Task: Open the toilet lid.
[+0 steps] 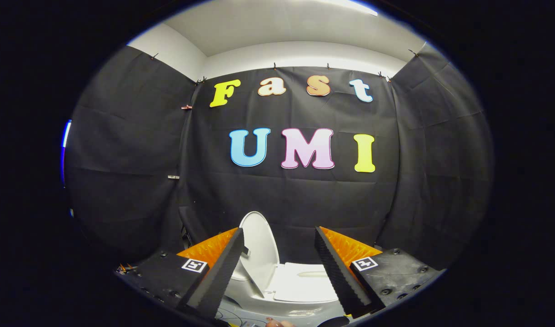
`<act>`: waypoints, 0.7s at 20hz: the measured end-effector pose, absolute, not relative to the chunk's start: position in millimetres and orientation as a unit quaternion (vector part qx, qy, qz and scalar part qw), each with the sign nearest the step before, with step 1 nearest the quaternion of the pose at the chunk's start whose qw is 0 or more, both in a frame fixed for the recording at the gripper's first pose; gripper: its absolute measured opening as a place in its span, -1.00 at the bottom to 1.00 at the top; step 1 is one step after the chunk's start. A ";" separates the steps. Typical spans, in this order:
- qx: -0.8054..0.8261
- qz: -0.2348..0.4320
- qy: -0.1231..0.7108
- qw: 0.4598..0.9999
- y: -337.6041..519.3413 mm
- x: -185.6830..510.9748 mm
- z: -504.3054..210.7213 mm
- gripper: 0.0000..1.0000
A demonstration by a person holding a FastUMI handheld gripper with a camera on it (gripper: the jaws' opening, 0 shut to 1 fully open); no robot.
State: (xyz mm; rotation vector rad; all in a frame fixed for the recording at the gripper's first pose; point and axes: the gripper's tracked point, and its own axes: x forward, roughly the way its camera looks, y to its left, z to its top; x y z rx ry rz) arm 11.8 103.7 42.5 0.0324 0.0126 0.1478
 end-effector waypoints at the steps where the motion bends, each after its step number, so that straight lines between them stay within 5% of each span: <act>1: 0.014 0.073 0.007 0.997 104.2 12.0 42.3 1.00; 14: 0.009 0.067 0.012 0.998 109.2 15.2 40.0 0.99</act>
